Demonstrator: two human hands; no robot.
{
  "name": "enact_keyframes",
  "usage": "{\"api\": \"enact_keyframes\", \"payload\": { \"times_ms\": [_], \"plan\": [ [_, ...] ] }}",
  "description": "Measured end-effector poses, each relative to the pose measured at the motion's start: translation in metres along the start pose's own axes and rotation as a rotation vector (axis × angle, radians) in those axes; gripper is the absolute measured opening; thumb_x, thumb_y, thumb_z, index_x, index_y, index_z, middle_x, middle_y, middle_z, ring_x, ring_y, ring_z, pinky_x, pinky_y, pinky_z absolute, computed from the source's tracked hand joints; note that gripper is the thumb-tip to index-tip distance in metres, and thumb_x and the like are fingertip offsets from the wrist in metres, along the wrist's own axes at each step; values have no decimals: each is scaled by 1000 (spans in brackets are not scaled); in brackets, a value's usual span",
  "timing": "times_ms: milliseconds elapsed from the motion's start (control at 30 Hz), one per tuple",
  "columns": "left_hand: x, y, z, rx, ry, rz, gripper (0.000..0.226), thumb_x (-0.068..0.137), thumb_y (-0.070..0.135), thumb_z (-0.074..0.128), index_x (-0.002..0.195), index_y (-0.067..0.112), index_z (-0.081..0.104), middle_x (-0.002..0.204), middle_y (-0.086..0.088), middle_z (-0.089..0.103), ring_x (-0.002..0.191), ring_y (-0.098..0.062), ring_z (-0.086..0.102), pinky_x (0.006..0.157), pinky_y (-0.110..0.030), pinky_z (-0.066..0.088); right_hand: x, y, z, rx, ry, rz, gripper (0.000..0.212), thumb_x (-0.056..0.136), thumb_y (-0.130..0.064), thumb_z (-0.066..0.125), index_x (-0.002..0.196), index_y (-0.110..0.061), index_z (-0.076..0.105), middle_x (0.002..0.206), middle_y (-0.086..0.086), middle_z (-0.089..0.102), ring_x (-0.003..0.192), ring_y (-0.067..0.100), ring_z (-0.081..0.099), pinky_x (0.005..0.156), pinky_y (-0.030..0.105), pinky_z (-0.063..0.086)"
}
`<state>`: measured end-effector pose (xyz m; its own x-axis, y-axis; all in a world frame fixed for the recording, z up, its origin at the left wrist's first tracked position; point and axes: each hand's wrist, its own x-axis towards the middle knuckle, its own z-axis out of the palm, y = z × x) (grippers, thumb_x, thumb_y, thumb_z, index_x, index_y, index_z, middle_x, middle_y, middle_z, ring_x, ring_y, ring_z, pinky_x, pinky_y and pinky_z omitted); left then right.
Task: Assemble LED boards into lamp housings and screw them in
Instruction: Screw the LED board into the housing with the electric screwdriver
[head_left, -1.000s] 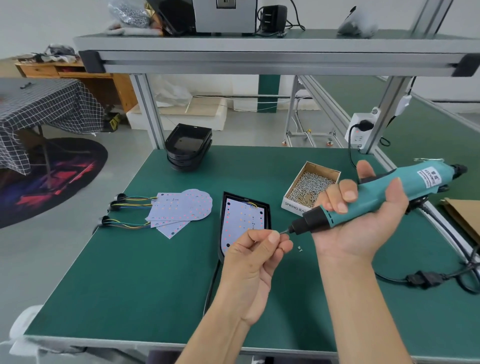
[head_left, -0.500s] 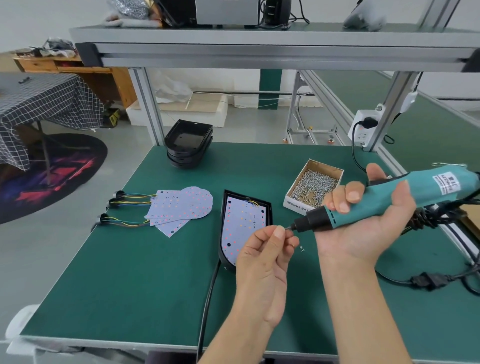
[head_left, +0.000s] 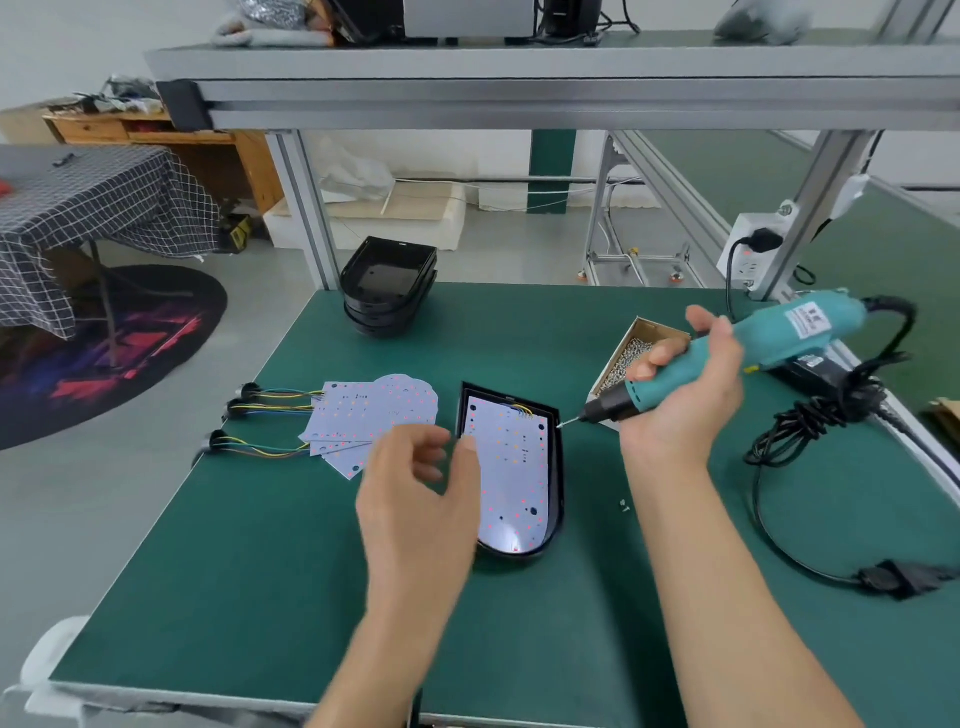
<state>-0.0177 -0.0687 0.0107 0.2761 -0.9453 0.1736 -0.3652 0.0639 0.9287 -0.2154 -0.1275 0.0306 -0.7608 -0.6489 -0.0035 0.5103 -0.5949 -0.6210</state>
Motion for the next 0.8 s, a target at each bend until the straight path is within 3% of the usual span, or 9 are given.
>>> {"api": "enact_keyframes", "payload": {
  "times_ms": [100, 200, 300, 400, 567, 800],
  "plan": [
    [30, -8, 0, 268, -175, -52, 46, 87, 51, 72, 124, 31, 54, 116, 12, 54, 106, -12, 54, 87, -29, 42, 8, 16, 3, -73, 3, -11, 21, 92, -35, 64, 98, -15, 69, 60, 4, 48, 48, 18, 42, 49, 26, 35],
    [45, -13, 12, 423, -360, -105, 67, 88, 56, 67, 141, 20, 47, 125, 1, 56, 115, -22, 54, 91, -33, 41, 9, 26, -1, -119, -39, -53, 20, 90, -37, 65, 92, -18, 71, 58, 5, 50, 46, 21, 42, 51, 28, 36],
    [48, -18, 25, 458, -435, -141, 51, 90, 53, 65, 123, 17, 48, 104, 5, 58, 102, -23, 56, 80, -35, 43, 12, 31, -1, -151, -79, -55, 20, 88, -38, 65, 93, -19, 71, 58, 6, 51, 45, 21, 43, 49, 28, 37],
    [47, -23, 33, 445, -433, -175, 38, 92, 45, 65, 103, 14, 46, 89, 4, 54, 77, -9, 52, 58, -28, 35, 10, 34, -1, -152, -123, -68, 18, 88, -36, 66, 92, -19, 71, 57, 2, 52, 43, 18, 45, 48, 28, 36],
    [47, -25, 35, 426, -427, -170, 38, 94, 42, 65, 109, 13, 45, 88, 3, 54, 72, -4, 50, 53, -24, 30, 9, 38, -1, -176, -146, -70, 20, 87, -37, 66, 93, -18, 70, 56, 5, 51, 42, 21, 43, 48, 29, 34],
    [46, -26, 37, 394, -416, -161, 33, 93, 39, 66, 104, 14, 47, 91, 0, 60, 73, -9, 55, 54, -25, 37, 8, 41, 0, -205, -133, -71, 21, 85, -40, 67, 91, -20, 72, 56, 6, 50, 43, 22, 43, 48, 28, 34]
  ]
}}
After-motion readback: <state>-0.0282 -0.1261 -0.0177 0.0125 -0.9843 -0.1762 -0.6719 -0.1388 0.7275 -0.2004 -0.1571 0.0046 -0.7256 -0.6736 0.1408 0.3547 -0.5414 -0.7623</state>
